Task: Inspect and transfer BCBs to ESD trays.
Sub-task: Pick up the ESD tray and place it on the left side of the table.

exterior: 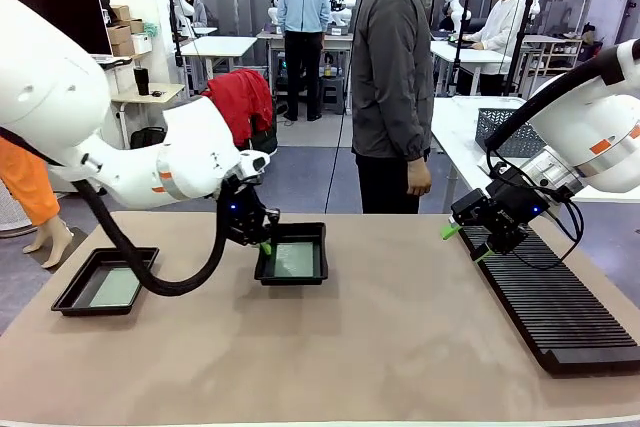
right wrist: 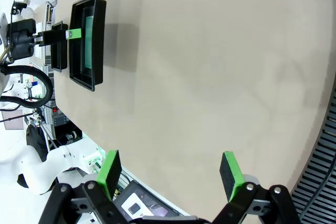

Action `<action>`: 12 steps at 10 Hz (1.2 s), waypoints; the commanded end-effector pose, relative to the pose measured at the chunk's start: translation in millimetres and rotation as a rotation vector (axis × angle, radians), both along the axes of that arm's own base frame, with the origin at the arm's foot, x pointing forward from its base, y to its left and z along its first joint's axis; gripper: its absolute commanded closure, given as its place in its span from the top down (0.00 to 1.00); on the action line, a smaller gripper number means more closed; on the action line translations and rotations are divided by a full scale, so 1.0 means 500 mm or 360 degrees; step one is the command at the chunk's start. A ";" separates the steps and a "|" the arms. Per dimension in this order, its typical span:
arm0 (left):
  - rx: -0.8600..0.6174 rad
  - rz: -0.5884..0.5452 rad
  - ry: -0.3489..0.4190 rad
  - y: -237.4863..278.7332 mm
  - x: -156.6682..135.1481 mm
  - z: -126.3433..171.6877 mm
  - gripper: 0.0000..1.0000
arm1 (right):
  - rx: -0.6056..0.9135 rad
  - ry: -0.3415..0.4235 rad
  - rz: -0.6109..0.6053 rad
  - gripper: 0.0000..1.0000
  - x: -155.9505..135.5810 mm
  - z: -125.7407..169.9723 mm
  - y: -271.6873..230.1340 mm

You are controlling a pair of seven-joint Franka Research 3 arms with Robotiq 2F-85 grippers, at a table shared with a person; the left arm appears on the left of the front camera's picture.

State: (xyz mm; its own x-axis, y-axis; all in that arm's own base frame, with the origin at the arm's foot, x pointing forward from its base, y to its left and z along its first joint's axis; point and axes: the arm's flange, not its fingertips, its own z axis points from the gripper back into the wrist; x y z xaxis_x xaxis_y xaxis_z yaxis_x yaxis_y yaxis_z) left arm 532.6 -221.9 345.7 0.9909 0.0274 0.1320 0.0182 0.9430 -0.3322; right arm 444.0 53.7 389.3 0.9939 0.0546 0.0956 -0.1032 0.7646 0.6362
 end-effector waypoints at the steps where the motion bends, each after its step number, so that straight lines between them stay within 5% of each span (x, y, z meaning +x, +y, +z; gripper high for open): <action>1: -0.0056 0.0009 -0.0025 0.079 -0.027 -0.004 0.03 | -0.0011 0.0012 -0.0024 1.00 -0.001 0.002 0.002; 12: -0.0022 0.0028 -0.0025 0.319 -0.047 -0.043 0.03 | -0.0011 0.0012 -0.0024 1.00 -0.001 0.002 0.002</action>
State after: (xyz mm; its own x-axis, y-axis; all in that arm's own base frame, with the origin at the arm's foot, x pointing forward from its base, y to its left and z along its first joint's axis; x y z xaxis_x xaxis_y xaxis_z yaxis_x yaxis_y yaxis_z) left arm 513.0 -69.7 328.2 0.9871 0.0614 0.1480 -0.0122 0.9499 -0.3123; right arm 444.0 53.7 389.3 0.9939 0.0545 0.0957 -0.1032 0.7647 0.6361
